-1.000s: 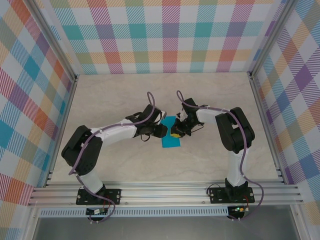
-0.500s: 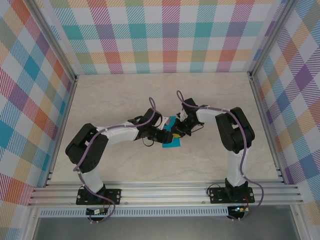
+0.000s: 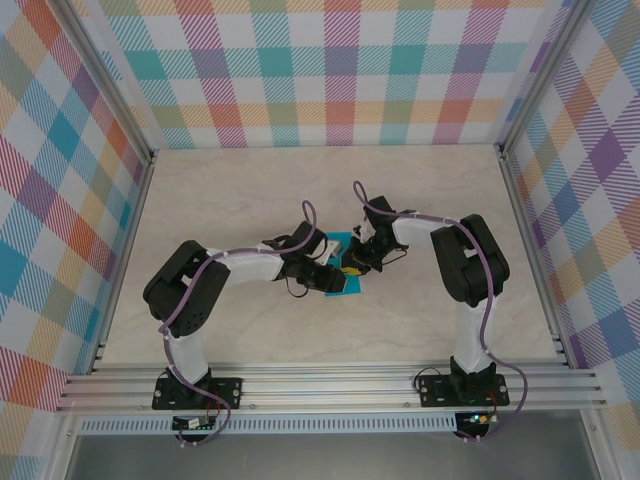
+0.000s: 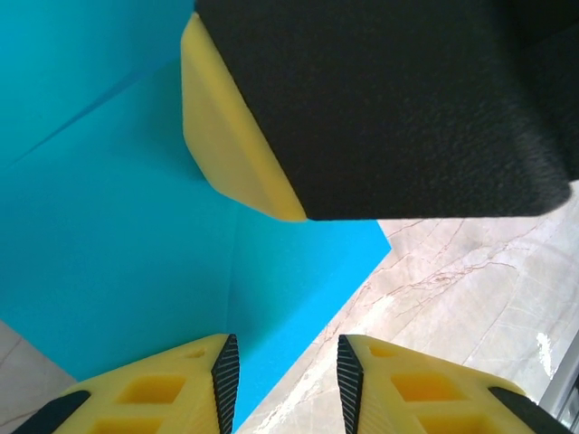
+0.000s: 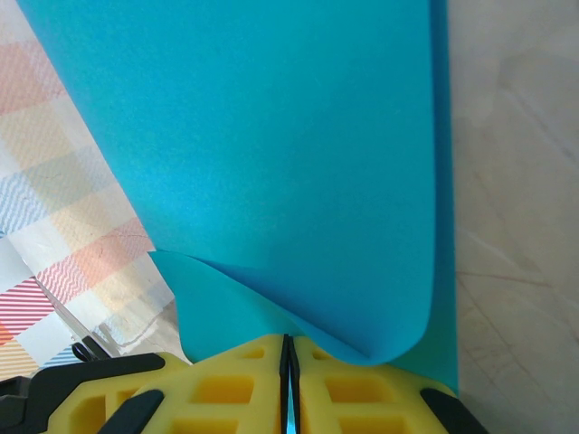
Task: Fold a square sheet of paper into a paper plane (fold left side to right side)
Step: Fold the triangle a second time at the center of the table.
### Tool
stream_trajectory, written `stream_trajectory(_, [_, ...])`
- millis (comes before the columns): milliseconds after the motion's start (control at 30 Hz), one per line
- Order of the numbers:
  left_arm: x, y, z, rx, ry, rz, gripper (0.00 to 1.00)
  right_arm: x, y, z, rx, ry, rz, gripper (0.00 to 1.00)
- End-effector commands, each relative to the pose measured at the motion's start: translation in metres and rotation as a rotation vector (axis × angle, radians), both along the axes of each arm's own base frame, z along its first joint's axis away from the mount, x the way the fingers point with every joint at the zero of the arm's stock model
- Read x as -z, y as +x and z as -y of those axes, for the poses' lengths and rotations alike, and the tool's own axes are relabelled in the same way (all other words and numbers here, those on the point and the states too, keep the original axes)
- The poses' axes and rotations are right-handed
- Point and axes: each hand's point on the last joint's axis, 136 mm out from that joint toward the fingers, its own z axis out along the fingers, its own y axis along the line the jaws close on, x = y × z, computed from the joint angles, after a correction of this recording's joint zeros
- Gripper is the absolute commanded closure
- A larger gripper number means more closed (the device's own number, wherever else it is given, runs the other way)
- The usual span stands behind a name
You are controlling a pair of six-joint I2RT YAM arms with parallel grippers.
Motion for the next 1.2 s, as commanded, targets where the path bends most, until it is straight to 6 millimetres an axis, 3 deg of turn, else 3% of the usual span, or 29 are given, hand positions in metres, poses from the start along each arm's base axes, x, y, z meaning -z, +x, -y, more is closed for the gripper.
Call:
stream_trajectory(0, [0.014, -0.008, -0.009, 0.001, 0.062, -0.035, 0.65, 0.035, -0.022, 0.018, -0.01, -0.114, -0.082, 0.89])
stream_trajectory(400, [0.026, -0.022, -0.02, 0.011, 0.1, -0.074, 0.66, 0.035, -0.021, 0.019, -0.011, -0.118, -0.082, 0.89])
stream_trajectory(800, [0.037, -0.06, -0.041, 0.066, 0.124, -0.154, 0.78, 0.037, -0.022, 0.019, -0.011, -0.122, -0.085, 0.89])
stream_trajectory(1167, [0.038, -0.074, -0.054, 0.065, 0.139, -0.168, 0.81, 0.037, -0.022, 0.019, -0.011, -0.12, -0.088, 0.89])
